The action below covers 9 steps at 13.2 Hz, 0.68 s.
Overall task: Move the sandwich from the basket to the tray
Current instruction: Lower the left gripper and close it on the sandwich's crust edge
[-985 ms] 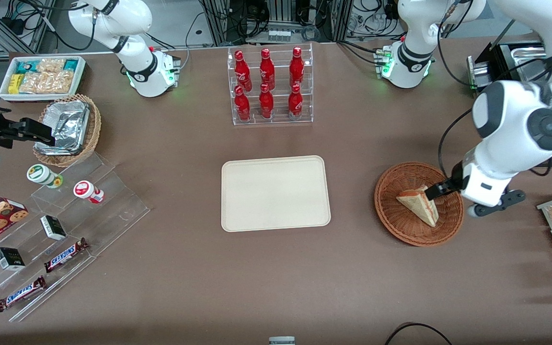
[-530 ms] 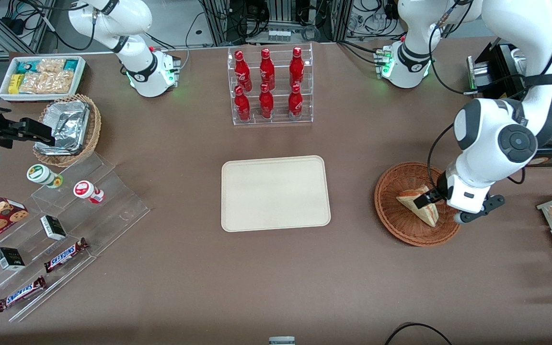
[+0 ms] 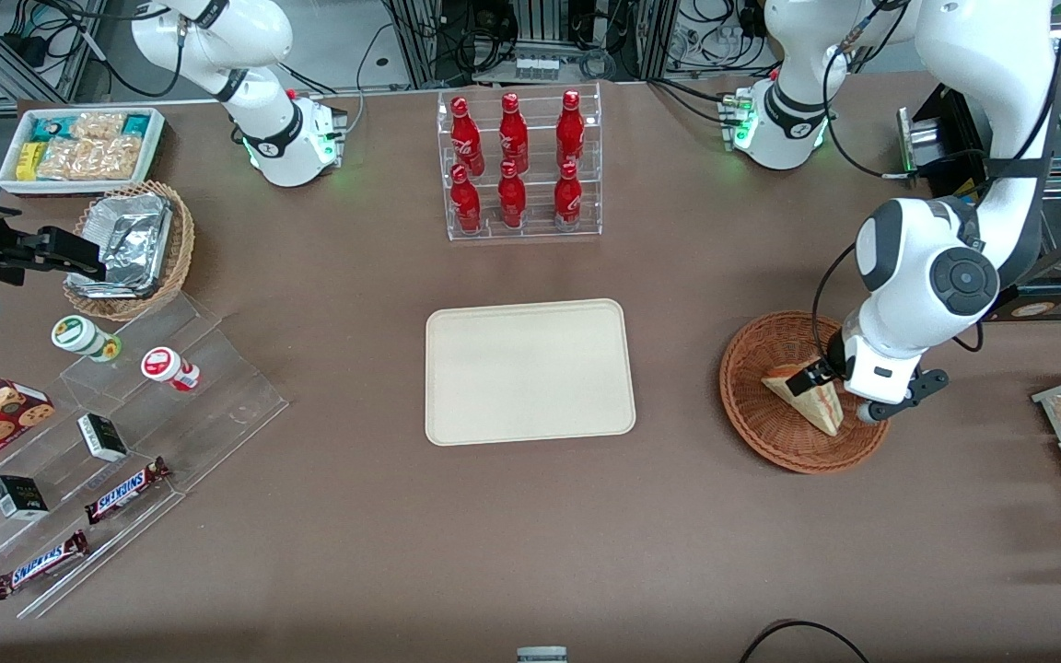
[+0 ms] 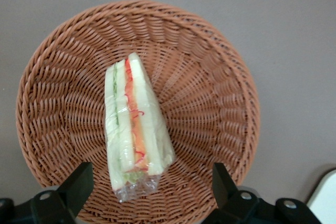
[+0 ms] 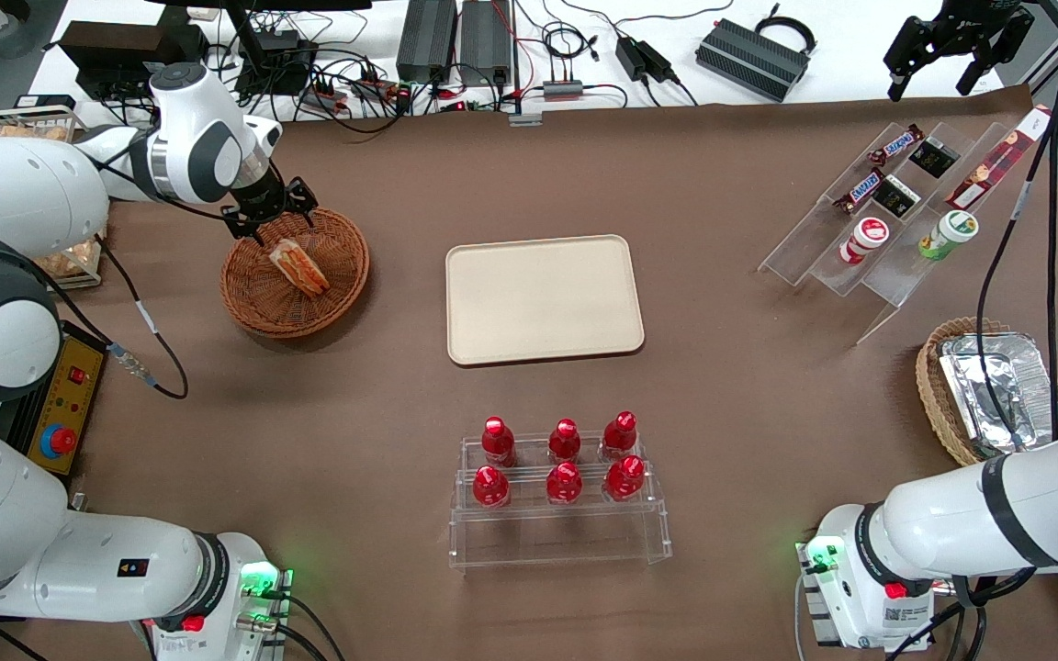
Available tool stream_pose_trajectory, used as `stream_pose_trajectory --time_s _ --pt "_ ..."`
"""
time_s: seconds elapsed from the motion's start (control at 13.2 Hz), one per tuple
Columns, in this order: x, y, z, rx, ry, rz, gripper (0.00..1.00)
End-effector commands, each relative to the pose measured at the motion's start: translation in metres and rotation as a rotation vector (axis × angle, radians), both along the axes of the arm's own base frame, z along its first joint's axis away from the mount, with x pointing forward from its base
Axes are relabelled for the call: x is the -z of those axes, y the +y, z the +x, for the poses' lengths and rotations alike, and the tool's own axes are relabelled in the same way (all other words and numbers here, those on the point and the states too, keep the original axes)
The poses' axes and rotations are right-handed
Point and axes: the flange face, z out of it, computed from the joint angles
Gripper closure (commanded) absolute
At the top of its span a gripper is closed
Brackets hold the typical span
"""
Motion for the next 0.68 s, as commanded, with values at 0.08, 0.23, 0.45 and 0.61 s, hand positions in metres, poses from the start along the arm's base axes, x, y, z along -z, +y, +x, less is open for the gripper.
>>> stream_pose_trajectory --time_s 0.08,0.23,0.45,0.61 --pt "0.021 0.014 -0.001 -0.04 0.004 0.007 0.0" --pt "0.033 0.015 -0.001 -0.042 -0.001 0.006 0.0" --pt "0.049 0.014 0.0 -0.06 -0.023 0.004 0.0" --pt "0.053 0.014 -0.001 -0.059 -0.024 0.005 0.0"
